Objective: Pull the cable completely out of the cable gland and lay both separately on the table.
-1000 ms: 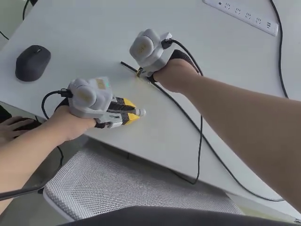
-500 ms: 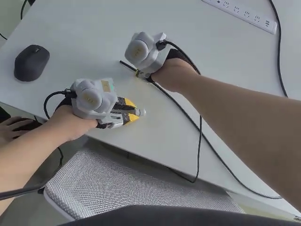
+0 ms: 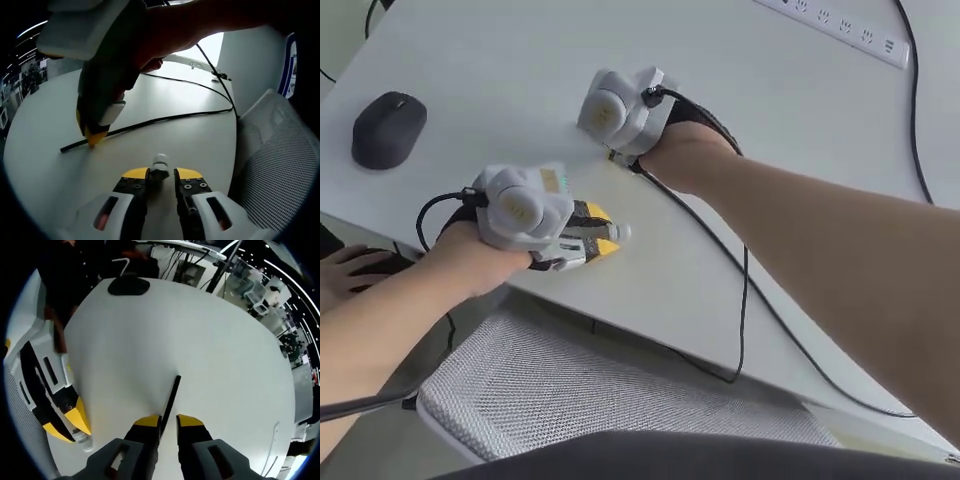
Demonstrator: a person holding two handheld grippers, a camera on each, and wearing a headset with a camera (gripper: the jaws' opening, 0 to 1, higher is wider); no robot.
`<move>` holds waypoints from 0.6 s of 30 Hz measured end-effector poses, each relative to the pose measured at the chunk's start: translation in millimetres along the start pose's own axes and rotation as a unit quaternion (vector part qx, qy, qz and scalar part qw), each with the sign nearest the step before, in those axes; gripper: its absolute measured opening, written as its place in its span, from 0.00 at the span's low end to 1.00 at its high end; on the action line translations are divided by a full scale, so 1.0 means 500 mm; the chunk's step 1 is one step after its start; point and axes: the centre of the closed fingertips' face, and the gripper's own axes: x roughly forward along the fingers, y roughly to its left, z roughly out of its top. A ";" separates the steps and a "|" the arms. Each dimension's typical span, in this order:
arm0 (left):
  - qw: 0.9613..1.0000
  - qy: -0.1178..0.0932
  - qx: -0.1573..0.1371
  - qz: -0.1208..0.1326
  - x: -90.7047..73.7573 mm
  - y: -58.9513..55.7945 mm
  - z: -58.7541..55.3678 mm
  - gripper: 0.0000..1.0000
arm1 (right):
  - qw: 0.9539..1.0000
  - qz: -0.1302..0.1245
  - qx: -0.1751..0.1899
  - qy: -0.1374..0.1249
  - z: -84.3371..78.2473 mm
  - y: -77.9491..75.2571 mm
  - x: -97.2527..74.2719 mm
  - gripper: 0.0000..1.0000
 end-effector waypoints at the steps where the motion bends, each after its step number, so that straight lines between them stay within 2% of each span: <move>1: 1.000 0.001 0.000 0.002 0.000 0.001 0.000 0.22 | 1.000 -0.001 0.003 -0.002 0.001 -0.001 0.000 0.12; 3: 1.000 0.001 -0.001 0.004 -0.002 0.002 -0.001 0.23 | 1.000 -0.004 0.010 -0.005 0.003 -0.005 -0.003 0.15; 11: 1.000 0.005 -0.007 0.013 -0.010 0.005 -0.007 0.28 | 0.999 -0.020 0.021 -0.024 0.015 -0.017 -0.029 0.17; 18: 1.000 0.009 -0.011 0.018 -0.021 0.003 -0.003 0.33 | 0.997 -0.030 0.027 -0.063 0.032 -0.024 -0.081 0.21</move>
